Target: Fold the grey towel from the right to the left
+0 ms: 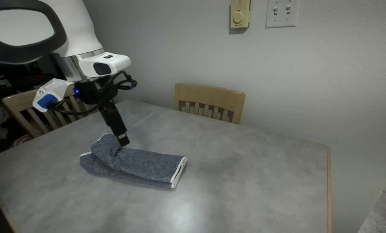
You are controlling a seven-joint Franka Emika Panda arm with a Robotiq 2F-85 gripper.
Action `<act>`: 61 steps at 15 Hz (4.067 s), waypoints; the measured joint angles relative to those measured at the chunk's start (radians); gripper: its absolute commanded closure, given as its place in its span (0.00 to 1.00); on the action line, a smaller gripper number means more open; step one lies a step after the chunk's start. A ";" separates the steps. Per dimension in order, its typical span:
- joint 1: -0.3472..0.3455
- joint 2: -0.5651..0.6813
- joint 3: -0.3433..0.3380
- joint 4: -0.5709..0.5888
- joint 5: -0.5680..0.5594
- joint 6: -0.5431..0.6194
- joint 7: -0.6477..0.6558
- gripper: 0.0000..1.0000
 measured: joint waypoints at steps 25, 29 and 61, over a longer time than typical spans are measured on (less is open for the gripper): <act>-0.122 0.320 -0.048 0.247 0.382 -0.101 -0.956 0.00; -0.122 0.321 -0.043 0.248 0.380 -0.102 -0.954 0.00; -0.122 0.322 -0.036 0.248 0.380 -0.096 -0.956 0.00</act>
